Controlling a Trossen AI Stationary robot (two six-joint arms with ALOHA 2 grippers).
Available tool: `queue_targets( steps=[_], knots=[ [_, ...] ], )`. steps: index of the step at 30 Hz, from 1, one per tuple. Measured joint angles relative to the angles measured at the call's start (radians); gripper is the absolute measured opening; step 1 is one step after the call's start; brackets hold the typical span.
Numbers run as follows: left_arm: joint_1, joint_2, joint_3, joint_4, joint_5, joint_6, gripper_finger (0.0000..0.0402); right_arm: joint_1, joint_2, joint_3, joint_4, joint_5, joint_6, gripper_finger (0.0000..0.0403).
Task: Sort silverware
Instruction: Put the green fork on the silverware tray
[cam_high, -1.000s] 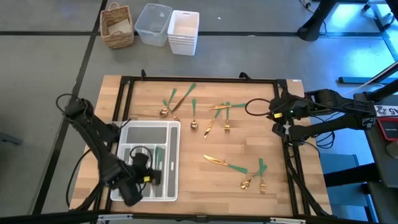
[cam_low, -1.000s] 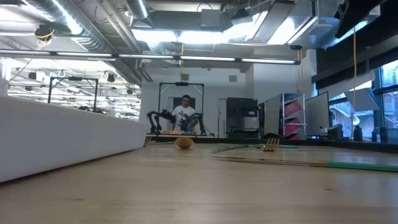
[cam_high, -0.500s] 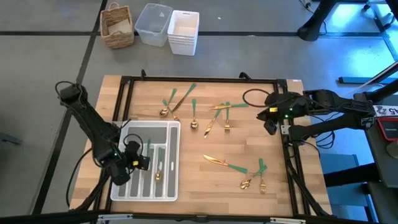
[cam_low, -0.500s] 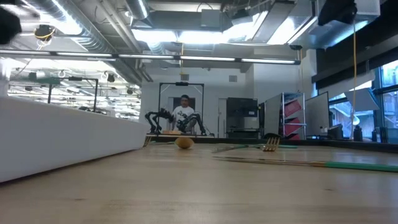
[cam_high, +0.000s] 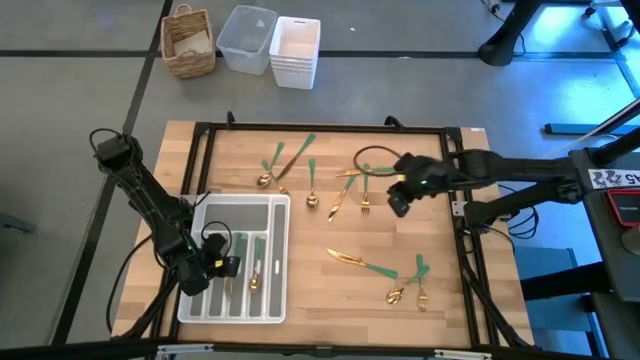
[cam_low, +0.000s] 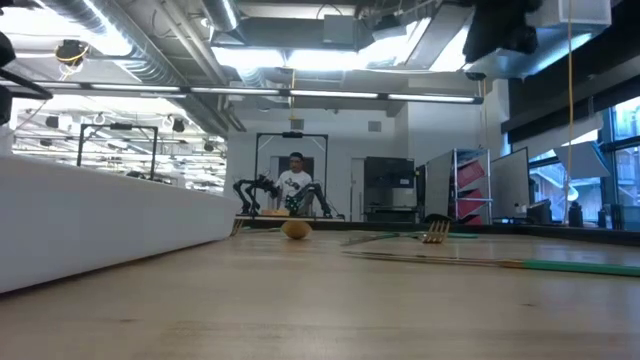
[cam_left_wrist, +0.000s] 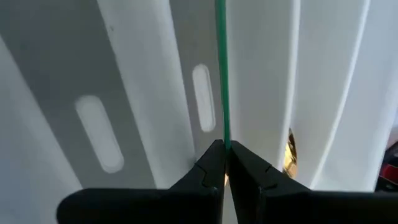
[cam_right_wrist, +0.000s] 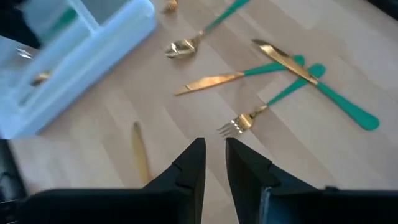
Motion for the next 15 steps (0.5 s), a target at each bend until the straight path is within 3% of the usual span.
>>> queue_targets(
  steps=[8, 15],
  knots=[
    [0.018, 0.000, 0.000, -0.007, 0.007, 0.005, 0.0004, -0.020, 0.185, -0.001, -0.001, 0.180, 0.172, 0.0065],
    [0.028, 0.014, 0.002, -0.043, 0.005, 0.028, 0.0025, -0.102, 0.318, -0.001, 0.011, 0.159, 0.209, 0.0065]
  ],
)
